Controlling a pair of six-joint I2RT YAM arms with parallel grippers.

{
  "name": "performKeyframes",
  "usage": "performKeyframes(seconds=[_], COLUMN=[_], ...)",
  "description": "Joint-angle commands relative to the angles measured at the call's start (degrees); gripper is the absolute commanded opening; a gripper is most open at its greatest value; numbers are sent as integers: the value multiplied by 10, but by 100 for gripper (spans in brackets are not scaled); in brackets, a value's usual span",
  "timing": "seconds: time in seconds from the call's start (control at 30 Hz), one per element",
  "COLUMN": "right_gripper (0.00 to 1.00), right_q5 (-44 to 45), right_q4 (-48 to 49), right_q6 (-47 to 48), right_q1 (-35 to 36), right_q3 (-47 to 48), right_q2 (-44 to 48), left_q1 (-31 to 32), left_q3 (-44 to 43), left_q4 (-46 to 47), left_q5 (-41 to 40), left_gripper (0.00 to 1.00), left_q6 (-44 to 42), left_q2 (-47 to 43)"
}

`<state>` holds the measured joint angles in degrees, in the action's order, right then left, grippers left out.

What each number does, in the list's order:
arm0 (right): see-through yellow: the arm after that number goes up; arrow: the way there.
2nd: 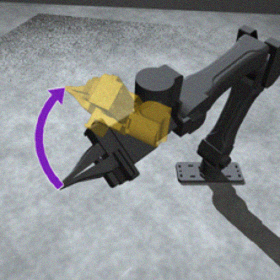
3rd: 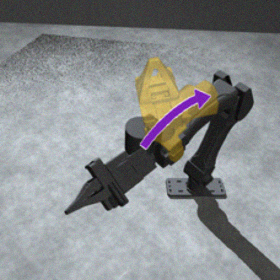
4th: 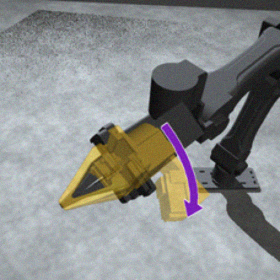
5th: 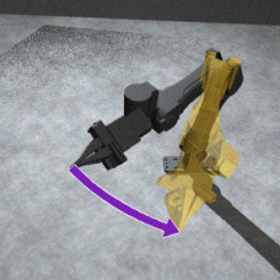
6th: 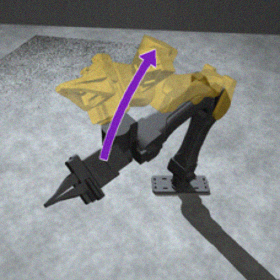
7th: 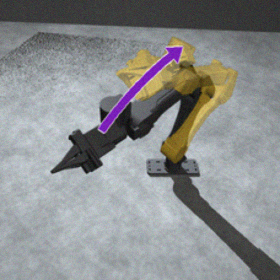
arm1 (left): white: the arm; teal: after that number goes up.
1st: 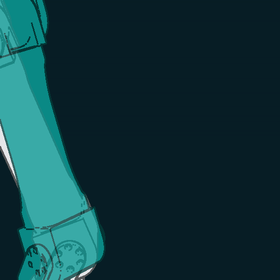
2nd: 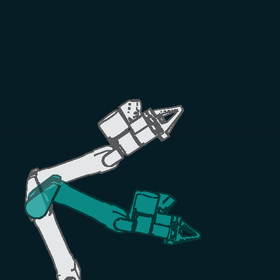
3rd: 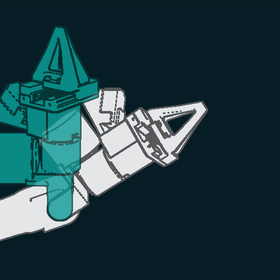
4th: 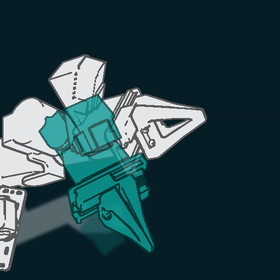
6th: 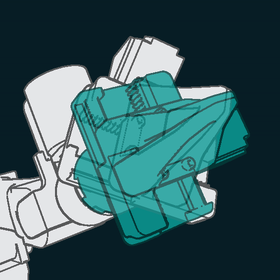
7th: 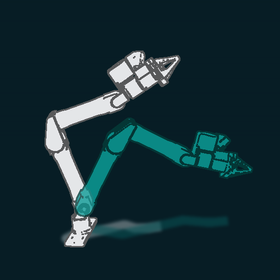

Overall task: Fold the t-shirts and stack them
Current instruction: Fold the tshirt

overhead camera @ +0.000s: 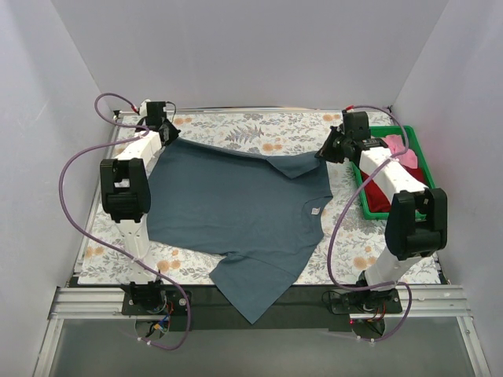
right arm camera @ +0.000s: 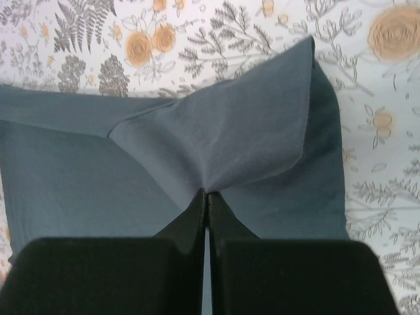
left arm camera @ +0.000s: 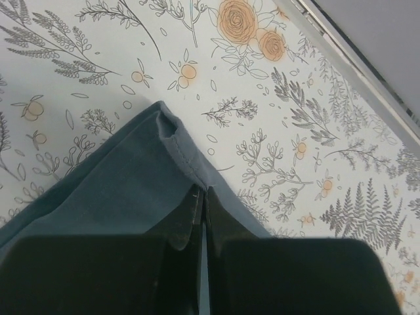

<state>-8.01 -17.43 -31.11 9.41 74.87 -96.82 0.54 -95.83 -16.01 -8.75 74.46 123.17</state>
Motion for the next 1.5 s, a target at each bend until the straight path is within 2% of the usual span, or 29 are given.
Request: performKeyframes(seconds=[0.0, 0.4, 0.63, 1.0, 1.3, 1.43, 1.47], right_gripper=[1, 1, 1, 1, 1, 1, 5], right_q5=[28, 9, 33, 1, -8, -11, -12], right_q4=[-24, -66, -74, -76, -82, -81, -81], right_q6=[-22, -61, -84, -120, -134, -134, -132], right_q1=[8, 28, 38, 54, 76, 86, 86], right_q3=[-34, -77, -124, -186, -216, -231, -234], right_q2=[50, 116, 157, 207, 204, 196, 194], left_q1=[-11, -21, -21, -21, -21, -22, -22], left_q3=[17, 112, 165, 194, 199, 221, 230], left_q4=[-26, -36, -41, -39, -46, -63, -64], left_q5=[-7, 1, 3, 8, -20, -61, -65], left_gripper=[0, 0, 0, 0, 0, 0, 0], left_q6=[13, 24, 16, 22, 23, 47, 51], left_q2=[-79, -148, -167, -184, -186, -192, -193])
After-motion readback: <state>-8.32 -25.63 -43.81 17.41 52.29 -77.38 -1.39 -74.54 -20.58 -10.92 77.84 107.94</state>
